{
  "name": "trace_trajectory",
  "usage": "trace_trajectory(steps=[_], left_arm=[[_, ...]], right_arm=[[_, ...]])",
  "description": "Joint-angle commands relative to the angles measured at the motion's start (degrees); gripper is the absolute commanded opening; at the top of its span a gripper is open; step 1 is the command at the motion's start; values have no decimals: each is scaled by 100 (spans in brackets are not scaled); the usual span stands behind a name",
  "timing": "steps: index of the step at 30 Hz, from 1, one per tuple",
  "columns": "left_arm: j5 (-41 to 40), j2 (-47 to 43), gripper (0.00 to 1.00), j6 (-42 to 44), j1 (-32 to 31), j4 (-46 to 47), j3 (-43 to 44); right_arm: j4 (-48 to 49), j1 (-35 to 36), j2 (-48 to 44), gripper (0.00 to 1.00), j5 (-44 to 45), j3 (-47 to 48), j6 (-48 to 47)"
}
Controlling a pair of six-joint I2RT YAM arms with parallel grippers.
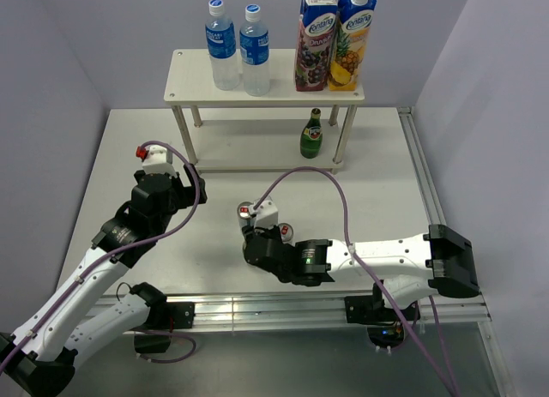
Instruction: Place and organize the beverage onto the shelf
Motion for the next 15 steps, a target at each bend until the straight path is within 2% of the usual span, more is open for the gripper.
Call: trace_trajectory(steps=[1, 6, 15], left_arm=[[49, -89, 94, -15, 28, 69, 7], [41, -115, 94, -15, 19, 86, 7], [40, -133, 94, -6, 28, 77, 16]], right_arm=[[114, 26, -27, 6, 93, 358, -37], [-71, 35, -212, 0, 119, 552, -108], [-440, 43, -730, 0, 208, 1000, -222]])
